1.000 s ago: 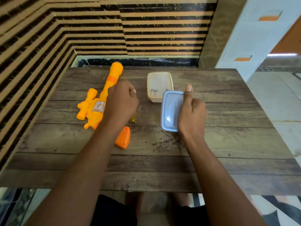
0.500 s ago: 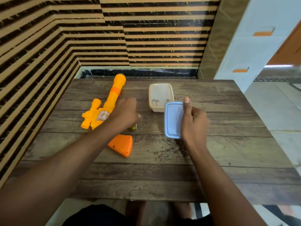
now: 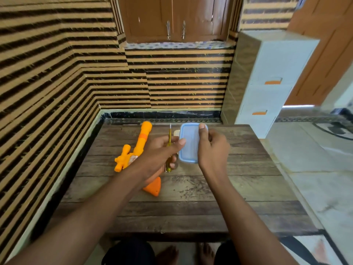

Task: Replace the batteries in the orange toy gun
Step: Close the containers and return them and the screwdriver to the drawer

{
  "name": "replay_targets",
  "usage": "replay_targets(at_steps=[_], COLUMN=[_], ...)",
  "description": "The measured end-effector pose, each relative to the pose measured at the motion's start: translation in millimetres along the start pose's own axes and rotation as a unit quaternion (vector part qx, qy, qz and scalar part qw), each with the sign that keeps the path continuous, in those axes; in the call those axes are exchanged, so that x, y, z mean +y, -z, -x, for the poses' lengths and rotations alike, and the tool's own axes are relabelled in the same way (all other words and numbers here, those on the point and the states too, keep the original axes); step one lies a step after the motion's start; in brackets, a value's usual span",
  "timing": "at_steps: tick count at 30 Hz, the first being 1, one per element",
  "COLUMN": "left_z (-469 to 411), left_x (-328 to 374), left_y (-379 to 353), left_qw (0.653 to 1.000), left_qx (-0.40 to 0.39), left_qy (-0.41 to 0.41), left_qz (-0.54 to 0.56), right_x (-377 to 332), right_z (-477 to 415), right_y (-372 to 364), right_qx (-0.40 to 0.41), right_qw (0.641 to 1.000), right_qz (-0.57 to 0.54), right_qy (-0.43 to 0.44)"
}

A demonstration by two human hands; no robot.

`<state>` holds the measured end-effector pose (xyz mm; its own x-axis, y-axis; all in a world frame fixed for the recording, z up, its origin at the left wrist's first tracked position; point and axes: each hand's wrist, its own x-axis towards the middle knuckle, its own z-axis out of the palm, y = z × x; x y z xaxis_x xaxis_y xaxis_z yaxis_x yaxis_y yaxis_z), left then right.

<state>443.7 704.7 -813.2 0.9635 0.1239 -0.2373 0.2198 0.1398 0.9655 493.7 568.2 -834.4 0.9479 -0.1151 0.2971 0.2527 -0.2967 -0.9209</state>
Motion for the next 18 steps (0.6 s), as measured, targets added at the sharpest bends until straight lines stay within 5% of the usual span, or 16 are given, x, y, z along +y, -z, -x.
replay_targets(at_steps=[9, 13, 18], left_z=[-39, -103, -165], left_x=[-16, -23, -20], left_y=[13, 41, 62], left_qw=[1.0, 1.0, 0.999], left_qx=[0.003, 0.011, -0.008], left_qy=[0.0, 0.009, 0.048], left_qz=[0.014, -0.002, -0.013], right_x=[37, 111, 152], right_z=[-21, -73, -108], right_y=[-12, -32, -66], right_qx=[-0.042, -0.059, -0.187], right_qw=[0.998, 0.991, 0.944], right_qz=[-0.036, 0.117, 0.237], right_qy=[-0.015, -0.024, -0.131])
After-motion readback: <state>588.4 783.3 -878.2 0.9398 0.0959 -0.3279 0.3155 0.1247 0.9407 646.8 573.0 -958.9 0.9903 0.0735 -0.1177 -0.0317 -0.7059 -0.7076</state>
